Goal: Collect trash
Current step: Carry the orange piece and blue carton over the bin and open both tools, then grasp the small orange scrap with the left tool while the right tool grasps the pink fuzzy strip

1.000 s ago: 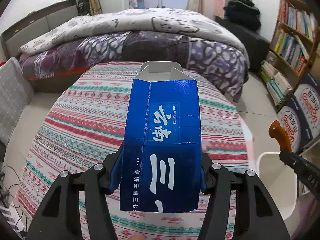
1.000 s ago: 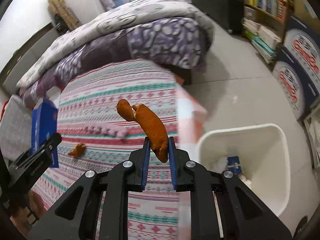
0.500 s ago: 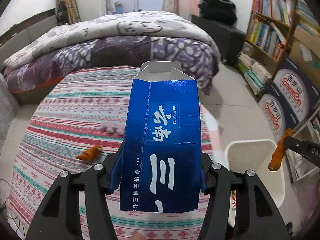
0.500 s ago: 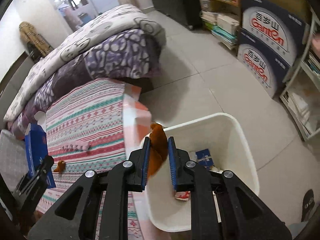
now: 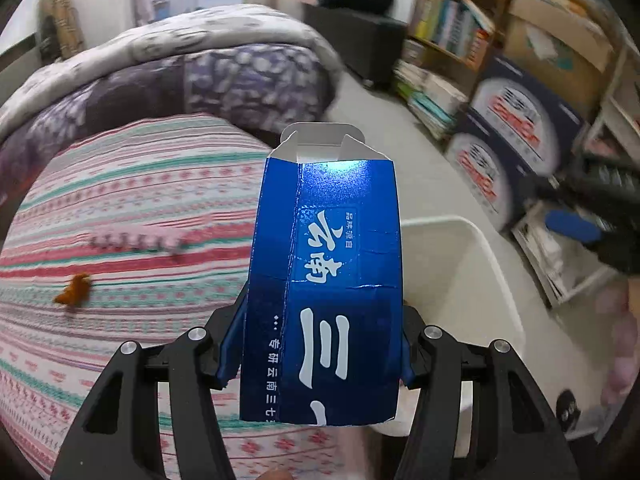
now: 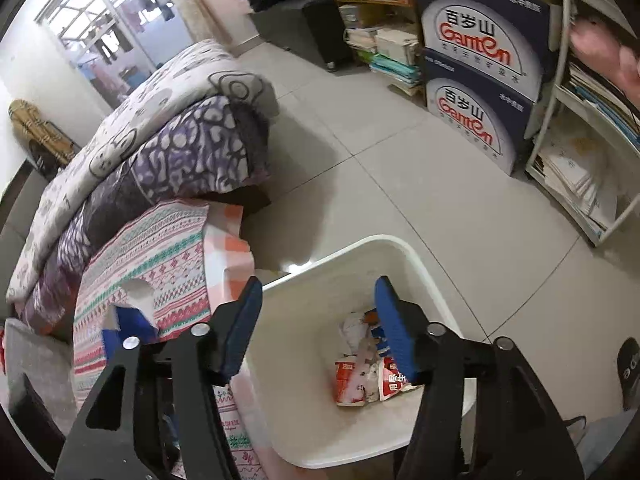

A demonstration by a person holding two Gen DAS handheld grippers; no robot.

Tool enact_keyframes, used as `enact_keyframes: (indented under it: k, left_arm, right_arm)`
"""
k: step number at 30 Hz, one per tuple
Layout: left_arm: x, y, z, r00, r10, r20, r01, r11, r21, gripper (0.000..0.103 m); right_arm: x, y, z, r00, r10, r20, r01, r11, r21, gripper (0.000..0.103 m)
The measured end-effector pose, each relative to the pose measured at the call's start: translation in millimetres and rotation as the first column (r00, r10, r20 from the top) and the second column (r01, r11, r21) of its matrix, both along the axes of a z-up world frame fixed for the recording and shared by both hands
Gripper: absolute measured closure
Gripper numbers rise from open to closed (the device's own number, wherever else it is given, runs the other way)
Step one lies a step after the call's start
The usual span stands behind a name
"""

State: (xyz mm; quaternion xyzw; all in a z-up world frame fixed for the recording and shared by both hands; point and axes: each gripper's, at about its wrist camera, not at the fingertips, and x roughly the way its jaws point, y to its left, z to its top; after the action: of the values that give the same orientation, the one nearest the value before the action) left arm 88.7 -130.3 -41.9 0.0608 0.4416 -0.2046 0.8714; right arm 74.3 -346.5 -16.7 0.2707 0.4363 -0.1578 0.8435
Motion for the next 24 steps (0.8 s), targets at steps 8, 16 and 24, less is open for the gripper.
enact_keyframes:
  k: [8, 16, 24]
  left_arm:
    - [-19.7, -39.2, -11.8, 0.99, -0.141, -0.022, 0.141, 0.99, -0.016, 0.045]
    - [-24.4, -56.7, -20.0, 0.966, -0.251, -0.065, 0.243, 0.964, -0.112, 0.024]
    - [-8.3, -35.2, -19.9, 0.976, -0.19, -0.11, 0.185, 0.981, -0.05, 0.018]
  right_arm:
    - [-10.9, -21.3, 1.7, 0.996, -0.088, 0.022, 0.087, 0.995, 0.046, 0.025]
    - [-11.4, -22.3, 1.3, 0.992, -0.123, 0.027, 0.121, 0.99, 0.071, 0.017]
    - [-8.7, -18.0, 1.2, 0.983, -0.181, 0.039, 0.175, 0.978, 0.114, 0.011]
